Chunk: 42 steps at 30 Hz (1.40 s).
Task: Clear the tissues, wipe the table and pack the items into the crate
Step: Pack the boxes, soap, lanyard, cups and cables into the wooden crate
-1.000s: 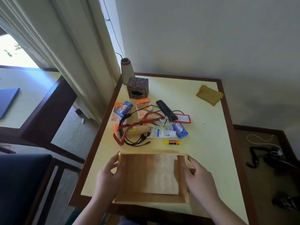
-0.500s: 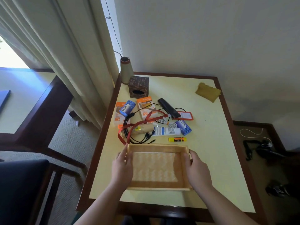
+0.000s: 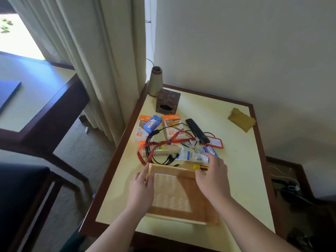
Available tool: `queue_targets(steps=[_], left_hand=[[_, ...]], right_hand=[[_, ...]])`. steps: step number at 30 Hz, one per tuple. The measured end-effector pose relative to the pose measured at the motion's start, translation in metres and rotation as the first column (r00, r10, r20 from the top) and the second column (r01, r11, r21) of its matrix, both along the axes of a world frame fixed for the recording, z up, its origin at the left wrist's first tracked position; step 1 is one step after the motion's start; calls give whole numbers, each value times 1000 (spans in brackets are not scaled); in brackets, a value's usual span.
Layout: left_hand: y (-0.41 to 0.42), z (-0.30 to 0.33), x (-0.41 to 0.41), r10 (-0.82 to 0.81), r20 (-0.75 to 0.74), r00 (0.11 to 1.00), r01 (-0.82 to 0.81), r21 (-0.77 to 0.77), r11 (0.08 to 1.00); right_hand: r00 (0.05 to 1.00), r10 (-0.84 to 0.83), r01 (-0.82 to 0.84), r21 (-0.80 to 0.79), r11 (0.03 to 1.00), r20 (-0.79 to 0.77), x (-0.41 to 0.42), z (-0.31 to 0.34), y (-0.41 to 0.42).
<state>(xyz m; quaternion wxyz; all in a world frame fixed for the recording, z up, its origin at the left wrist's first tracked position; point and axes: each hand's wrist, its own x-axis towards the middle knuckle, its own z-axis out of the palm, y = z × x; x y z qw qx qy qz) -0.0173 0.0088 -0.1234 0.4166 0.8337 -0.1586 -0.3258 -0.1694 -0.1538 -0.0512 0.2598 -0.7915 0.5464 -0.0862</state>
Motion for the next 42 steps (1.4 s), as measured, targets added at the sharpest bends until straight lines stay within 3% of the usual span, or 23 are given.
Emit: queue_targets(steps=[3,7,10,14,21,28,35,39,42], left_hand=[[1,-2,0,-15,16,1000,15,12,1000],[1,-1,-1,-9,76,997,7,26,1000],[3,-6,2,-34,106,994,30,42,999],[3,-11,4,-44,123,991,40,40,998],[4,-17,2,-12,144,990,10,11,1000],[3,-14,2,-21,109,994,19,14,1000],[1,-9,1,-28,81,996,26,27,999],[0,-7,1,-22,81,996,19,33,999],[-1,-9,0,-1,60,998,-1,33,999]], right_hand=[[961,276,-276,-15,961,-27,50,7,-3],[829,536,-539,33,842,-160,127,11,-6],[703,633,-657,46,753,-323,182,7,-18],[597,639,-726,14,688,-485,234,-14,-44],[637,588,-651,60,756,-499,270,-42,-79],[728,572,-588,84,804,-378,219,-43,-81],[709,589,-601,103,792,-388,158,-55,-85],[658,601,-647,68,759,-454,172,-49,-93],[676,615,-685,-39,727,-406,201,-39,-96]])
